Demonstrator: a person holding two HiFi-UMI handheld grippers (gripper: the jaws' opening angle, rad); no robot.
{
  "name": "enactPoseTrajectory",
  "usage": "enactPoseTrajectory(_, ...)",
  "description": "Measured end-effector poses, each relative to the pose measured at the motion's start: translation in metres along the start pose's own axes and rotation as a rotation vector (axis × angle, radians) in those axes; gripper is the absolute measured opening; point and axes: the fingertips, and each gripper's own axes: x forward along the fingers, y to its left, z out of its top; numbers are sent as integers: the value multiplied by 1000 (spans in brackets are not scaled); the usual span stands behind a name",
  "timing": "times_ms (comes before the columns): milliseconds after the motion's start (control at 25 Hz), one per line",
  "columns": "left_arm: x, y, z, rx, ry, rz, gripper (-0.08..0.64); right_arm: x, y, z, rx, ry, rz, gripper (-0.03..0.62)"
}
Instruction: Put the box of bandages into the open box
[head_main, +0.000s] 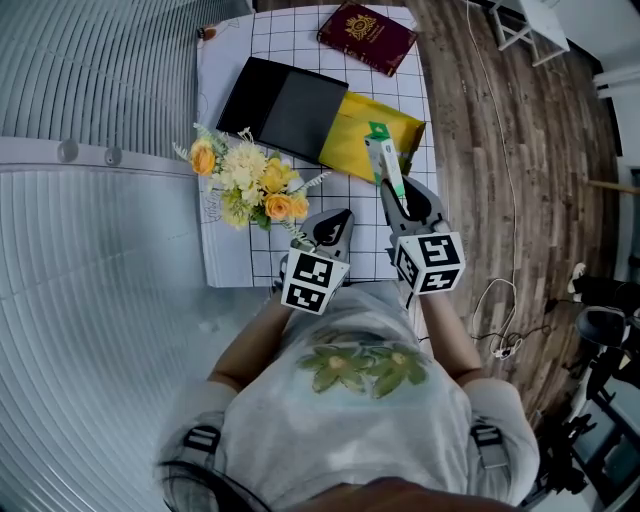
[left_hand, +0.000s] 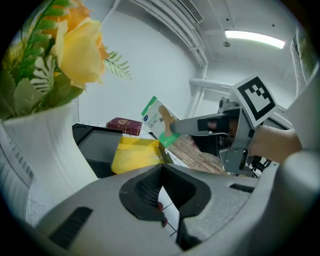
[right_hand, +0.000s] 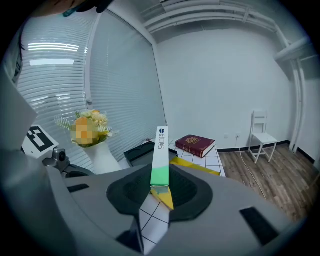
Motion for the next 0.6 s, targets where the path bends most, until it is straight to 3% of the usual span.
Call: enactPoseTrajectory(600,11,3,-11,-17,39,-11,6,18,-15,-1,2,15,-17,91)
